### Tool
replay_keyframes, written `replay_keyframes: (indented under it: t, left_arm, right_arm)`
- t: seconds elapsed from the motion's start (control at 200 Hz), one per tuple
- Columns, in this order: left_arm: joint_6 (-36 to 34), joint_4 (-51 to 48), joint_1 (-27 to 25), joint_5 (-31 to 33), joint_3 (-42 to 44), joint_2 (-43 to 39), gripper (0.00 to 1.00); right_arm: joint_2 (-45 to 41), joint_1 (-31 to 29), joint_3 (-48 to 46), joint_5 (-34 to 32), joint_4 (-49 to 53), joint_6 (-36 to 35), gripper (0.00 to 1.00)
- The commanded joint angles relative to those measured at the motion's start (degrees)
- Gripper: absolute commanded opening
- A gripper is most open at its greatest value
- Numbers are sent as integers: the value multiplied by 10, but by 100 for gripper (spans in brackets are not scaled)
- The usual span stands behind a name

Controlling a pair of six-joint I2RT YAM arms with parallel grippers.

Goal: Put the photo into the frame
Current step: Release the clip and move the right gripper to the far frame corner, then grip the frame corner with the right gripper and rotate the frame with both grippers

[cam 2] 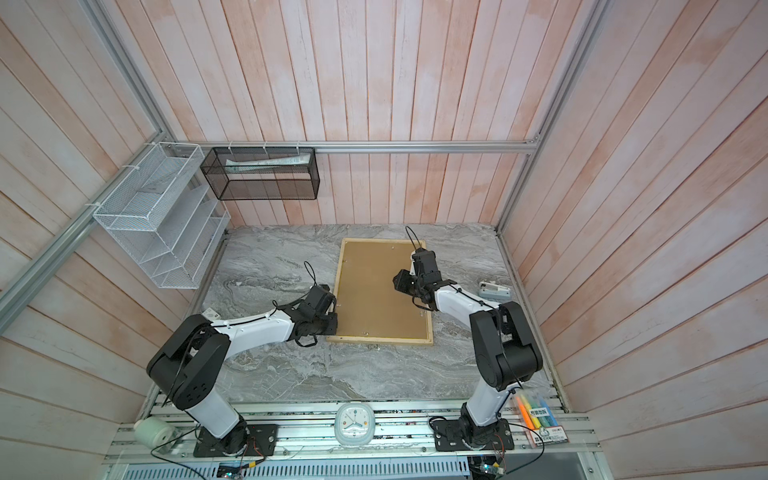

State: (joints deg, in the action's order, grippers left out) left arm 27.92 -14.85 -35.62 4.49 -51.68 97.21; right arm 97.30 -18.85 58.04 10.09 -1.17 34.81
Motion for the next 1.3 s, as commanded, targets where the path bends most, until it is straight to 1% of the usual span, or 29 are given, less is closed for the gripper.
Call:
replay_keyframes:
  t: [0.0,0.105,0.2,0.24,0.3,0.405,0.505,0.605,0.685,0.79,0.87,1.02,1.08,1.14,1.205,1.27,1.285,1.295]
  left_arm:
    - [-24,-36,17,35,-5,19,24]
    - [-34,-42,24,50,-13,16,24]
    - [-41,-45,31,55,-15,8,24]
    - [-43,-47,32,57,-17,3,25]
    - [-45,-48,32,56,-17,-11,29]
    - [-45,-40,31,43,-5,-53,33]
    - [-34,-43,28,26,2,-91,33]
    - [-23,-48,7,16,10,-122,33]
    - [-10,-58,-10,5,19,-134,33]
    - [15,-69,-26,-15,38,-141,30]
    - [34,-71,-38,-28,56,-150,27]
    - [42,-80,-45,-36,75,-165,25]
    - [41,-77,-45,-45,74,-165,24]
    - [36,-66,-45,-67,73,-159,22]
    - [39,-53,-45,-77,74,-152,22]
    - [43,-51,-45,-76,71,-146,22]
    - [45,-51,-45,-75,71,-146,22]
    - [45,-52,-45,-74,70,-145,22]
  right_arm:
    - [-10,27,-5,-42,36,-31,43]
    - [6,58,14,-59,47,-50,51]
    - [44,86,55,-58,59,-65,52]
    - [63,94,75,-54,63,-70,51]
    - [91,101,108,-54,73,-76,51]
    - [135,102,163,-71,78,-82,51]
    - [183,103,219,-78,90,-83,50]
    - [237,104,283,-77,117,-88,48]
    - [271,103,328,-82,135,-90,47]
    - [310,103,376,-95,161,-93,45]
    - [333,103,402,-91,173,-99,42]
    - [349,104,422,-99,187,-100,36]
    - [346,106,413,-104,183,-94,30]
    - [339,108,398,-104,174,-84,24]
    - [328,113,376,-105,164,-68,15]
    - [316,119,354,-105,156,-48,12]
    - [312,121,346,-104,153,-41,11]
    - [307,123,337,-105,151,-34,9]
